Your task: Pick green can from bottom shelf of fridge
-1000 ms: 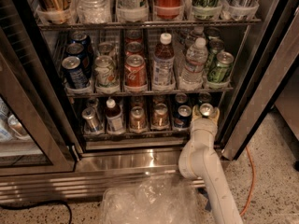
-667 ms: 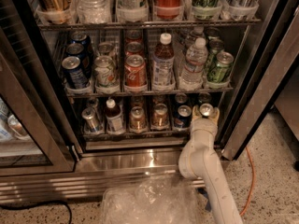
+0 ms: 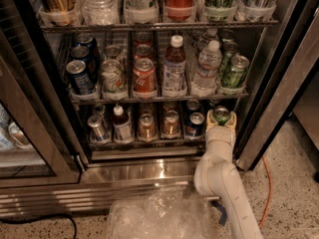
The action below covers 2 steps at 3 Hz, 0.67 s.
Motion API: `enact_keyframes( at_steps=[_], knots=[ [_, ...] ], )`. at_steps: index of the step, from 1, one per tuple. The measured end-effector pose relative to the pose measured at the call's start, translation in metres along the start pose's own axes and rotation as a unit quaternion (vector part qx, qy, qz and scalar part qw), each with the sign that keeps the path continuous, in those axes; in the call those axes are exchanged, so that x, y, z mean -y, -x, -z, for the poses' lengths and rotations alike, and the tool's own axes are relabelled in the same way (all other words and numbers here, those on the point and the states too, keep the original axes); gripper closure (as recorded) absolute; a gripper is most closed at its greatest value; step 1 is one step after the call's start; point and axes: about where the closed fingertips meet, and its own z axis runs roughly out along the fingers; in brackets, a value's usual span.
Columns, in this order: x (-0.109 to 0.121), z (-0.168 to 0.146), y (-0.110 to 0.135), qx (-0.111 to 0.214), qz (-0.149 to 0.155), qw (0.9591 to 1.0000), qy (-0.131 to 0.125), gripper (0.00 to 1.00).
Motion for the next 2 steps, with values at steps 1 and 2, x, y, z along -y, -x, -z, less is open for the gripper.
enact_keyframes(
  at_steps=[1,2],
  knots=[
    [0.008,0.012,0.005,-0.013,0.015,0.9997,0.013,1.0],
    [0.01,0.038,0.005,-0.016,0.005,0.9993,0.034,1.0]
  ],
)
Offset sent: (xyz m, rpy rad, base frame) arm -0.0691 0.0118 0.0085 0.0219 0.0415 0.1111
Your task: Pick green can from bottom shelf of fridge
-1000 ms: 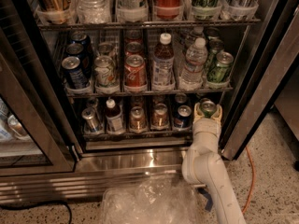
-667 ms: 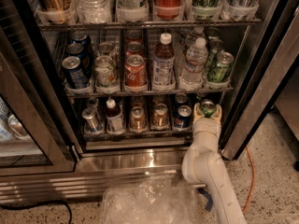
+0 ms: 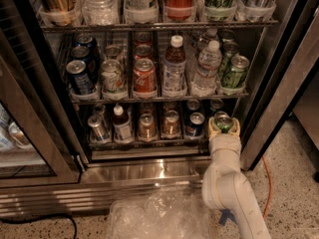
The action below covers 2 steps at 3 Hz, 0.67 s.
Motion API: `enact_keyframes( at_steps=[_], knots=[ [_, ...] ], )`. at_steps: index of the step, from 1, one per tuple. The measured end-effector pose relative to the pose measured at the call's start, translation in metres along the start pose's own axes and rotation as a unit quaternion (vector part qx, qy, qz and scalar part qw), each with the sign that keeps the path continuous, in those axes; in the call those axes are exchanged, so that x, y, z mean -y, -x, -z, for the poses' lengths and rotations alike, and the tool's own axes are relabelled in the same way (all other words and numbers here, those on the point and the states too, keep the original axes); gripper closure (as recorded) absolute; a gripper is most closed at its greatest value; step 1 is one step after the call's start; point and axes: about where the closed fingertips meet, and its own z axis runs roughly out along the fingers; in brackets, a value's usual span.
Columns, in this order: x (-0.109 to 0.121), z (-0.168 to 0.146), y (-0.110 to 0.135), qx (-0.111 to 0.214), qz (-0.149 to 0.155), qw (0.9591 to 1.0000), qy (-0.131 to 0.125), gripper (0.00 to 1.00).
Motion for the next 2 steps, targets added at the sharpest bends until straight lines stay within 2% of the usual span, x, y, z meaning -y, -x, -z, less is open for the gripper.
enact_keyframes(
  at_steps=[1,2],
  knots=[
    [0.0,0.0,0.0,0.0,0.0,1.0,0.0,1.0],
    [-0.0031,0.0088,0.0027,0.013,-0.001,0.9999,0.01,1.0]
  ],
)
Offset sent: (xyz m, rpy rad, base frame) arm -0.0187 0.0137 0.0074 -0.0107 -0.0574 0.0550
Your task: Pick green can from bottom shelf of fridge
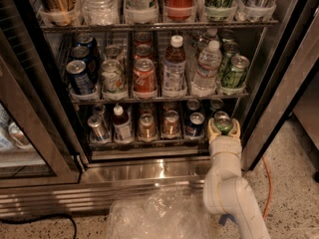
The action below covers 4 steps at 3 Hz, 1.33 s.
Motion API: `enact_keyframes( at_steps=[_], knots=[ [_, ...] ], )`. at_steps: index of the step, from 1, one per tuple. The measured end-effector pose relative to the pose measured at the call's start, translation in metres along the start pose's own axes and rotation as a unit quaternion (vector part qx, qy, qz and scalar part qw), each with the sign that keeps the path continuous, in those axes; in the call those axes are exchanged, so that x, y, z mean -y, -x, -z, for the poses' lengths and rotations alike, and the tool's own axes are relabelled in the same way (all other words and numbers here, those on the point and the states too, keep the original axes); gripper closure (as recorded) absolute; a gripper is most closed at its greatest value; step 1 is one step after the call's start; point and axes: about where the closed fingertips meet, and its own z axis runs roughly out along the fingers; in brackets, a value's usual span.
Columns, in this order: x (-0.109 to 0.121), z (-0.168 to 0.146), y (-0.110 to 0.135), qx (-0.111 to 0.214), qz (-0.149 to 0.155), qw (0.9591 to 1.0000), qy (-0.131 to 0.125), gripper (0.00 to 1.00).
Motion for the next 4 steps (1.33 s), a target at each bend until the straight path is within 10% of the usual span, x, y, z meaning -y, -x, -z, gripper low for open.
enact_keyframes(
  at_steps=[4],
  knots=[
    [-0.006,0.047,0.008,0.041,-0.044,0.996,0.066,1.0]
  ],
)
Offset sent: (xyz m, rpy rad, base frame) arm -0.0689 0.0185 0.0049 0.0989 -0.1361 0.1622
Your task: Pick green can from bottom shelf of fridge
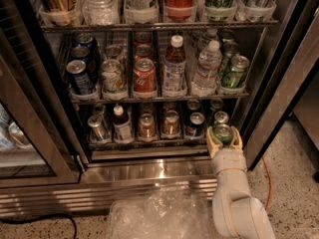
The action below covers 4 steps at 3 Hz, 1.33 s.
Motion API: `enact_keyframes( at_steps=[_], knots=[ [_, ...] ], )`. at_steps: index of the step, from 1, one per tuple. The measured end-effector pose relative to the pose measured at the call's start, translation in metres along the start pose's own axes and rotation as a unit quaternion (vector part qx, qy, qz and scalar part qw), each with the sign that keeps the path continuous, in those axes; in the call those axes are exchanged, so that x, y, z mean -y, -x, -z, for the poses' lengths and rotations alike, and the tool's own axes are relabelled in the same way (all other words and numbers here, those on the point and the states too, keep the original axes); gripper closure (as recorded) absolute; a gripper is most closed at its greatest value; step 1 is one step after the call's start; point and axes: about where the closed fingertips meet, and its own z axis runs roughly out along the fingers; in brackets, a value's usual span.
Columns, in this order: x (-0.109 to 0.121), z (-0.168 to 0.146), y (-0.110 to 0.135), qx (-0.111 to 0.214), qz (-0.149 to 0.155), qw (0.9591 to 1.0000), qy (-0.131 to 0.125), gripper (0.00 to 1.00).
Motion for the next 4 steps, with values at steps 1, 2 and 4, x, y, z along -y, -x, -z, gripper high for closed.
enact_keyframes(
  at_steps=[1,2,4],
  knots=[
    [-0.002,0.014,0.014,0.006,0.003,0.9991,0.042,1.0],
    [-0.003,0.038,0.022,-0.003,-0.007,0.9968,0.079,1.0],
    [-0.012,0.039,0.018,-0.018,-0.038,0.9943,0.098,1.0]
  ],
)
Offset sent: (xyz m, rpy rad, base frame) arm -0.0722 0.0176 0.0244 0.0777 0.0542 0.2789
